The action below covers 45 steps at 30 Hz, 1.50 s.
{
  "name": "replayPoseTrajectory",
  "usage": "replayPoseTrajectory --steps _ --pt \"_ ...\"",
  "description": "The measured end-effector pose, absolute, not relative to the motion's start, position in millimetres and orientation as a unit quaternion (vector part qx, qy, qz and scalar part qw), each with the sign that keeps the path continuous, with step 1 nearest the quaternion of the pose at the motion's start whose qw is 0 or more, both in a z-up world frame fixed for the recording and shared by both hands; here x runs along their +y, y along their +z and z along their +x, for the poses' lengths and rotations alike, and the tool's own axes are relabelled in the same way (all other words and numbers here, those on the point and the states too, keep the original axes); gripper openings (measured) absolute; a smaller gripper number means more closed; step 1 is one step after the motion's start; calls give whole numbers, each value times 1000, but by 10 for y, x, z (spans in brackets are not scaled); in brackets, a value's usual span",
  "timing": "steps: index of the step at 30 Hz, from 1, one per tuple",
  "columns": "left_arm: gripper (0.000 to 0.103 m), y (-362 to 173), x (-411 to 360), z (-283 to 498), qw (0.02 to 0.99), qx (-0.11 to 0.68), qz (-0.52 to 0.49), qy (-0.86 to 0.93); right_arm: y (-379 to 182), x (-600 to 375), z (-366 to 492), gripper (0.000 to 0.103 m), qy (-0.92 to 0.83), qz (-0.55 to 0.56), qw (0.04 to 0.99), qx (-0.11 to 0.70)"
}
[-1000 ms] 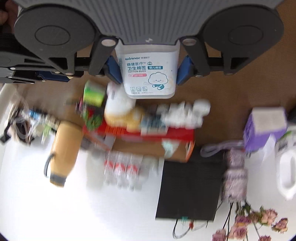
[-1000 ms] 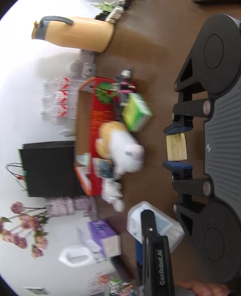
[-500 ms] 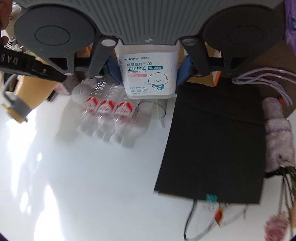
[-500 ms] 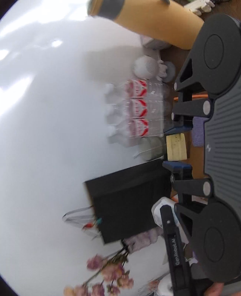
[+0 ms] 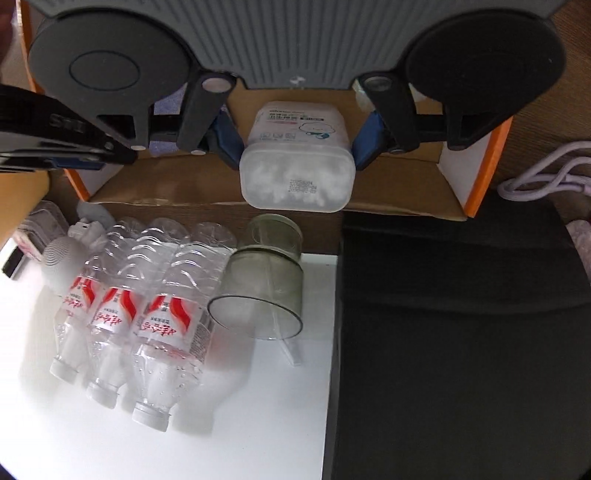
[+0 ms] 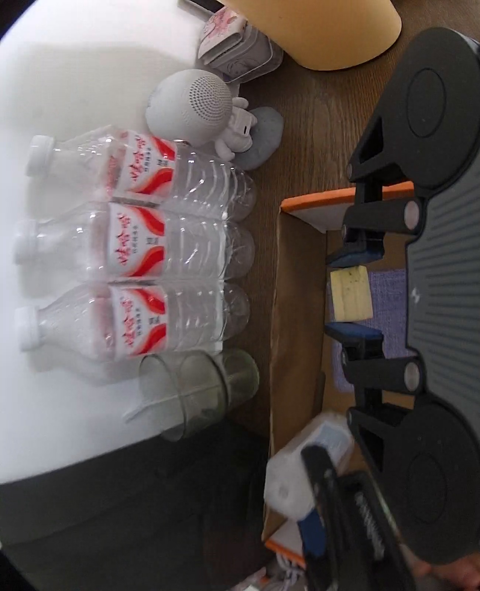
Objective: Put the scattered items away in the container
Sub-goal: 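Carry the tub and sponge into the cardboard box and open both tools, then grasp the white tissue with the left tool while the right tool grasps the blue wrapper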
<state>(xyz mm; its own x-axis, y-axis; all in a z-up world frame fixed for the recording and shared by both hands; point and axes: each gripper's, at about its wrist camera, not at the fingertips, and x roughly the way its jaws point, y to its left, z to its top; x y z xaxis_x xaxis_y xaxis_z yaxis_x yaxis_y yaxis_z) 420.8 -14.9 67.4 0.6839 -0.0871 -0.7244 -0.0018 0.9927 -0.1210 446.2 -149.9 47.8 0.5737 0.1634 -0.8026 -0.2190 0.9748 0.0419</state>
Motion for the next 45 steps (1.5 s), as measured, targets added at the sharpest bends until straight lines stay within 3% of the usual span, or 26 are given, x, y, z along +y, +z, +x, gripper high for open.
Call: replayPoseTrajectory --steps 4,17,21,27,31,35,37,45 --pt "68 835 -125 4201 920 388 -49 -24 549 -1509 4470 50 91 -39 896 433" --pt "73 1551 146 3685 923 382 -52 2 1066 -1758 4082 62 124 38 868 479" --pt "81 1736 166 3385 930 365 -44 10 1304 -1835 3810 65 123 53 872 471" --pt "92 1786 56 2806 941 340 -4 -8 1502 -1824 3283 85 126 34 889 438" --pt "100 1719 28 2257 967 254 7 12 1460 -1818 2861 85 123 12 913 389" --pt "103 1498 -63 1698 993 109 49 -9 1303 -1889 2224 90 145 12 966 213" --pt "103 1401 -77 1637 993 112 41 -20 1160 -1900 2004 95 160 0 976 149" --pt "103 1364 -14 1371 993 119 0 -18 1032 -1898 1685 95 158 4 977 142"
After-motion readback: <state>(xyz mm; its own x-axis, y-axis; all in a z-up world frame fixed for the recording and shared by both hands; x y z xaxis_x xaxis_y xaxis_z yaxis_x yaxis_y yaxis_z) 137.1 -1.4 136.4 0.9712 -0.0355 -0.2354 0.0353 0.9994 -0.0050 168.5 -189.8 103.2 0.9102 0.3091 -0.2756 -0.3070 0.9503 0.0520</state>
